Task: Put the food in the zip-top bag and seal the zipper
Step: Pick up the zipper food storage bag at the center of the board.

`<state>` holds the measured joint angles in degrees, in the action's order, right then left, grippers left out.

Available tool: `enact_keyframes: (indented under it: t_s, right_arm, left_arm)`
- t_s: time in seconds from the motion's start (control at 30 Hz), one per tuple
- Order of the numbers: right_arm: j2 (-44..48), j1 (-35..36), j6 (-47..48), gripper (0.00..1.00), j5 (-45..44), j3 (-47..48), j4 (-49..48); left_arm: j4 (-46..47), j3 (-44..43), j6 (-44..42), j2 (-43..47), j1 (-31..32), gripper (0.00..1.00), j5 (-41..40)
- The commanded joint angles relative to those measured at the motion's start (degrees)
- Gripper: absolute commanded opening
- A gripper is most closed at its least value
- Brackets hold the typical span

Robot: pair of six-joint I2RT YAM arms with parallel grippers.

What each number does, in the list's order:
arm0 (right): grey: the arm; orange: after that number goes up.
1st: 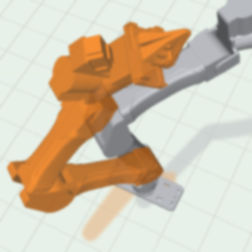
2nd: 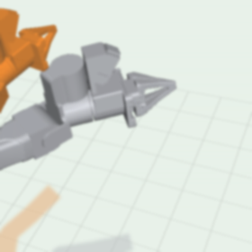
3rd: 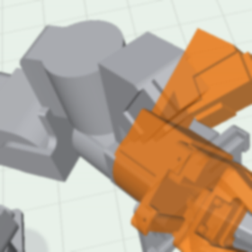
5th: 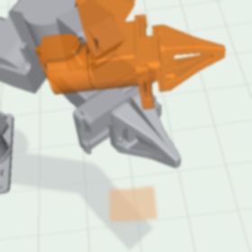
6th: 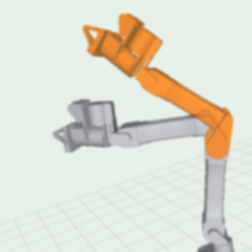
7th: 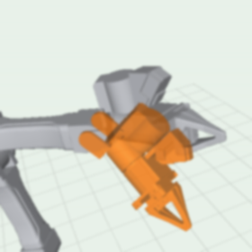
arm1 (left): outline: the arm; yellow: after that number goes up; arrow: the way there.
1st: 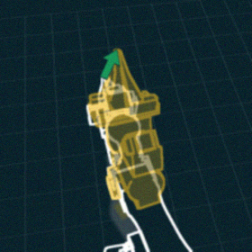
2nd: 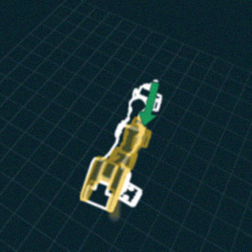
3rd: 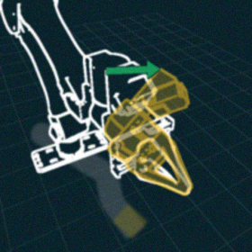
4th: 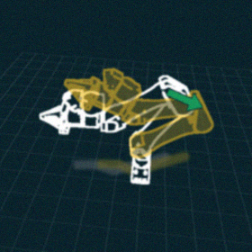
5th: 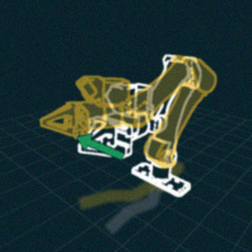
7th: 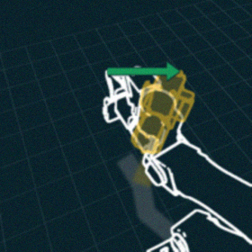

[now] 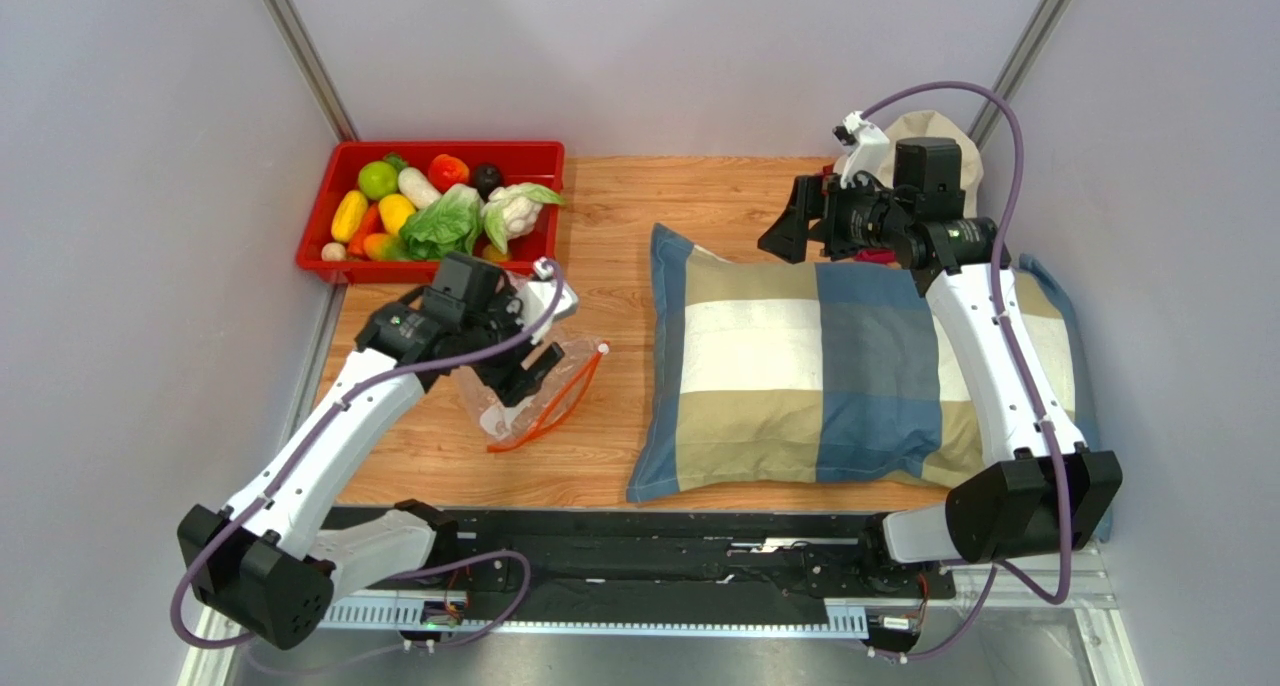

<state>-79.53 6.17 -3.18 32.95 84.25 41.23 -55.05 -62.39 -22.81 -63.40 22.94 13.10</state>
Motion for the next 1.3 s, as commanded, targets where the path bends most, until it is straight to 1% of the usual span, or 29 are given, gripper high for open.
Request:
enact_keyframes:
  t_s: [0.0, 0.03, 0.07, 0.1, 0.17, 0.23, 0.33, 0.37, 0.4, 0.5, 0.57, 0.7, 0.77, 0.87, 0.97, 1.03, 1.07, 1.1, 1.17, 1.2, 1.27]
  right_arm:
    - [0.07, -0.02, 0.10, 1.00, -0.08, -0.22, -2.74]
    - [-0.01, -0.02, 0.19, 1.00, -0.25, -0.22, -2.56]
    - [-0.10, -0.02, 0.19, 1.00, -0.43, -0.22, -2.56]
    - [-0.10, -0.02, 0.19, 1.00, -0.52, -0.22, -2.47]
    - [-0.28, -0.02, 0.19, 1.00, -0.60, -0.31, -2.39]
    - [-0.28, -0.02, 0.19, 1.00, -0.69, -0.31, -2.47]
    - [0.07, -0.02, 0.10, 1.00, -1.39, -0.66, -2.47]
    - [0.16, -0.02, 0.19, 1.00, -1.66, -0.84, -2.47]
    - [0.25, -0.11, 0.19, 1.00, -1.83, -1.01, -2.56]
    - [0.25, -0.11, 0.02, 1.00, -2.27, -1.10, -2.82]
    - [-0.19, -0.11, -0.25, 1.00, -2.28, -1.10, -2.82]
    - [-0.72, -0.02, -0.69, 1.00, -2.80, -0.67, -2.91]
    - [-0.80, -0.02, -0.86, 1.00, -3.50, -0.40, -2.83]
    - [-1.68, -0.02, -0.43, 1.00, -4.91, 0.65, -1.34]
    - [-2.65, -0.02, 0.63, 1.00, -5.61, 1.27, 0.16]
    - [-3.26, -0.11, 0.98, 1.00, -5.18, 1.44, 0.78]
    - [-3.35, -0.02, 1.07, 1.00, -5.26, 1.45, 0.95]
    - [-3.35, -0.11, 0.90, 1.00, -5.09, 1.45, 1.04]
    - [-3.53, -0.11, 0.55, 1.00, -5.09, 1.53, 1.22]
    - [-3.44, -0.11, 0.46, 1.00, -5.09, 1.53, 1.04]
    - [-3.44, -0.11, 0.11, 1.00, -4.74, 1.53, 0.95]
  left_arm:
    - [8.28, 5.25, 4.00, 3.10, 7.79, 0.79, -7.99]
    - [9.77, 6.91, 4.26, 3.36, 9.65, 0.76, -11.57]
    - [10.22, 7.54, 4.52, 3.45, 11.32, 0.75, -13.00]
    - [10.48, 8.16, 4.53, 3.11, 14.91, 0.73, -15.71]
    - [10.75, 9.65, 4.61, 2.40, 18.00, 0.69, -17.14]
    - [11.71, 11.23, 4.88, 0.91, 22.03, 0.67, -20.64]
    - [14.34, 13.26, 4.88, -1.46, 25.13, 0.68, -26.36]
    - [14.61, 13.35, 5.05, -3.21, 25.31, 0.69, -27.33]
    - [14.79, 13.09, 5.40, -4.18, 25.40, 0.72, -29.52]
    - [16.28, 13.17, 5.93, -7.26, 25.84, 0.75, -33.91]
    - [17.95, 13.43, 5.76, -9.28, 26.28, 0.75, -35.42]
    - [19.10, 13.61, 5.23, -14.11, 26.37, 0.70, -39.28]
    - [18.66, 13.70, 5.23, -16.22, 26.37, 0.70, -39.29]
    - [18.40, 13.87, 5.58, -16.67, 26.46, 0.69, -38.33]
    - [18.48, 14.14, 5.58, -18.68, 26.46, 0.70, -40.34]
    - [18.22, 14.14, 5.76, -19.66, 26.46, 0.74, -41.23]
    - [18.31, 14.23, 5.84, -19.83, 26.46, 0.74, -41.40]
    - [18.40, 14.40, 5.84, -19.66, 26.46, 0.70, -41.75]
    - [18.13, 14.05, 5.85, -18.53, 26.46, 0.56, -42.19]
    - [17.09, 12.92, 5.76, -17.91, 26.46, 0.36, -42.20]
    - [15.33, 10.81, 5.93, -15.37, 26.19, 0.16, -41.67]
